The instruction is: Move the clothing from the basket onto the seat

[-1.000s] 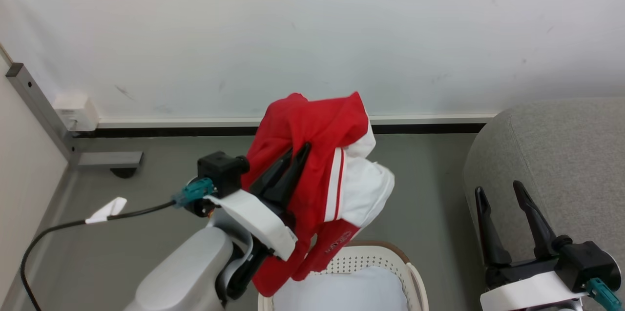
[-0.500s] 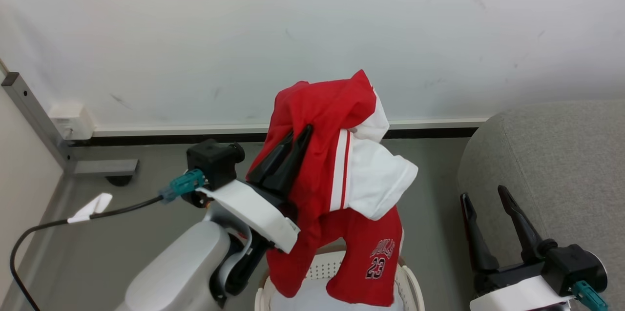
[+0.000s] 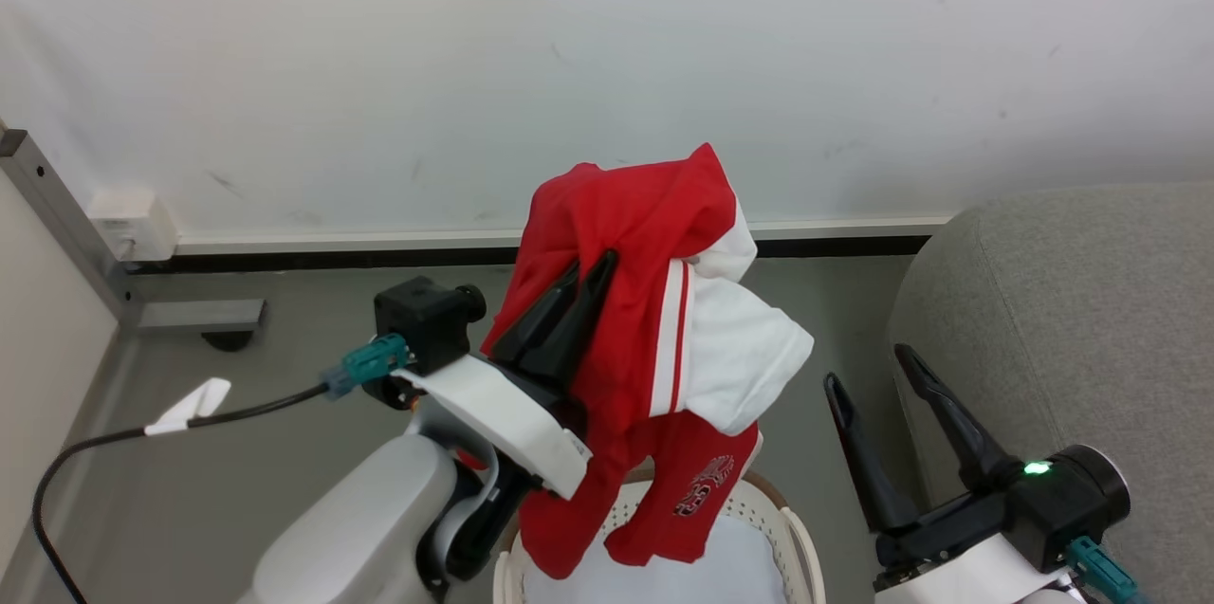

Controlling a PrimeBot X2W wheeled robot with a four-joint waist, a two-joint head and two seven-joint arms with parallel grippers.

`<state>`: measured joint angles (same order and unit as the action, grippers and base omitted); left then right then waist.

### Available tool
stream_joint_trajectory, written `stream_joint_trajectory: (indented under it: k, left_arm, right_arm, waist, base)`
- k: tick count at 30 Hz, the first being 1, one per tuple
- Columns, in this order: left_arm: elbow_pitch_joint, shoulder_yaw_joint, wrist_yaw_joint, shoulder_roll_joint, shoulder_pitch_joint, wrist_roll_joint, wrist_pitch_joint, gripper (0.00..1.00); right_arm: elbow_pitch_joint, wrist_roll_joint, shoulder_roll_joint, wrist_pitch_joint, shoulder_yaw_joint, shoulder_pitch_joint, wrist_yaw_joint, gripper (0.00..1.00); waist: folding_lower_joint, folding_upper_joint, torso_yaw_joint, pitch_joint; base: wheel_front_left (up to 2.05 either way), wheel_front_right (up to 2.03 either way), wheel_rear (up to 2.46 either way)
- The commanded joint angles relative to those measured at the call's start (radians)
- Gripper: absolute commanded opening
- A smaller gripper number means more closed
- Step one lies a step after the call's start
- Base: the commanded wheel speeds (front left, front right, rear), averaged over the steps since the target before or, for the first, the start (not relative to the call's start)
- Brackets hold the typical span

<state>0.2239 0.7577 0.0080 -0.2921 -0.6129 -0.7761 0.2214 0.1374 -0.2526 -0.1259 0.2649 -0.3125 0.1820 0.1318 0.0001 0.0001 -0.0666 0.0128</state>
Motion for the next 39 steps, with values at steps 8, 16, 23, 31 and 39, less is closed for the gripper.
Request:
stream_joint_trajectory:
  k: [8, 16, 23, 31, 39]
  left_arm:
    - [0.022, 0.023, -0.018, 0.027, 0.008, -0.009, 0.01, 0.0]
    - [0.053, 0.071, -0.041, 0.058, 0.001, 0.009, -0.001, 0.0]
    - [0.079, 0.108, -0.061, 0.088, -0.004, 0.012, -0.008, 0.0]
    - [0.105, 0.149, -0.082, 0.119, -0.017, 0.021, -0.019, 0.0]
    - [0.125, 0.179, -0.095, 0.144, -0.018, 0.017, -0.022, 0.0]
  right_arm:
    - [0.009, -0.067, -0.107, -0.001, -0.184, 0.104, -0.002, 1.0]
    - [0.126, -0.227, -0.179, -0.002, -0.353, 0.256, -0.002, 1.0]
    - [0.193, -0.464, -0.258, -0.076, -0.601, 0.402, -0.002, 1.0]
    - [0.249, -0.672, -0.308, -0.092, -0.883, 0.545, -0.002, 1.0]
    - [0.361, -0.762, -0.26, -0.044, -0.963, 0.597, -0.002, 1.0]
  waist:
    - [-0.0001, -0.0001, 0.028, -0.012]
    - [-0.0001, -0.0001, 0.07, -0.013]
    - [-0.0001, -0.0001, 0.12, -0.001]
    - [-0.0001, -0.0001, 0.181, 0.014]
    - [-0.0001, -0.0001, 0.231, 0.028]
  base:
    - [0.0, 0.0, 0.0]
    - [0.0, 0.0, 0.0]
    - [0.0, 0.0, 0.0]
    - [0.0, 0.0, 0.0]
    - [0.0, 0.0, 0.0]
